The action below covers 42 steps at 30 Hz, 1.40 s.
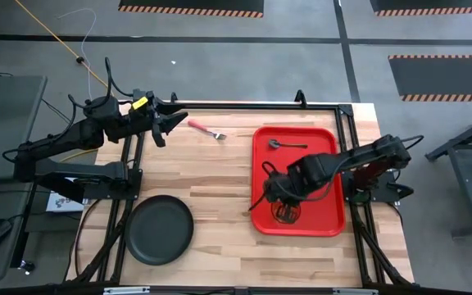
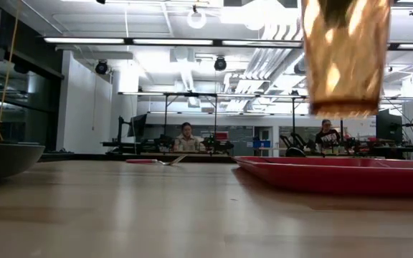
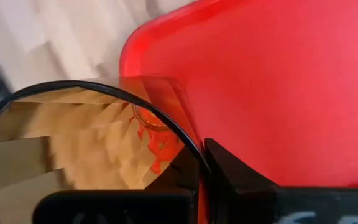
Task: Pick and place plate/cup/fork/spoon on tray
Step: Put the brown glass on the red serving tray
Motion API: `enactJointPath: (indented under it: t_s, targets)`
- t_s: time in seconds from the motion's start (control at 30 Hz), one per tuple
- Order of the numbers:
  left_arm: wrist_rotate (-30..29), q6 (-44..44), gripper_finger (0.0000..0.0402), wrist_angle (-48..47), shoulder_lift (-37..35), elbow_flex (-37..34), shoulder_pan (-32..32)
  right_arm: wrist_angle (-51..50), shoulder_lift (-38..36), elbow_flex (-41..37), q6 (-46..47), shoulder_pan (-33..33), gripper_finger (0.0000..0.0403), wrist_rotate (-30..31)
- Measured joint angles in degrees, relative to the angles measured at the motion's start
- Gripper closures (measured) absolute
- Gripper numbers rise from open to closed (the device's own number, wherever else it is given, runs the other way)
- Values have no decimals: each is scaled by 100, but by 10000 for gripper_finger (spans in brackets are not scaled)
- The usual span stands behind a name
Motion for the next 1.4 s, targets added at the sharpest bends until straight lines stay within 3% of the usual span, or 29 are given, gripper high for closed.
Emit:
enactJointPath:
  t_s: [0.13, 0.37, 1.4]
  targets:
    - [2, 0, 229, -2, 0, 0, 0, 620, 9, -531, 426, -5, 402, 211]
    - [2, 0, 229, -3, 0, 0, 0, 1074, 9, -1200, 867, -31, 402, -211]
    - [22, 0, 229, -124, 1, 0, 0, 1354, 140, -1260, 1475, -32, 403, -69]
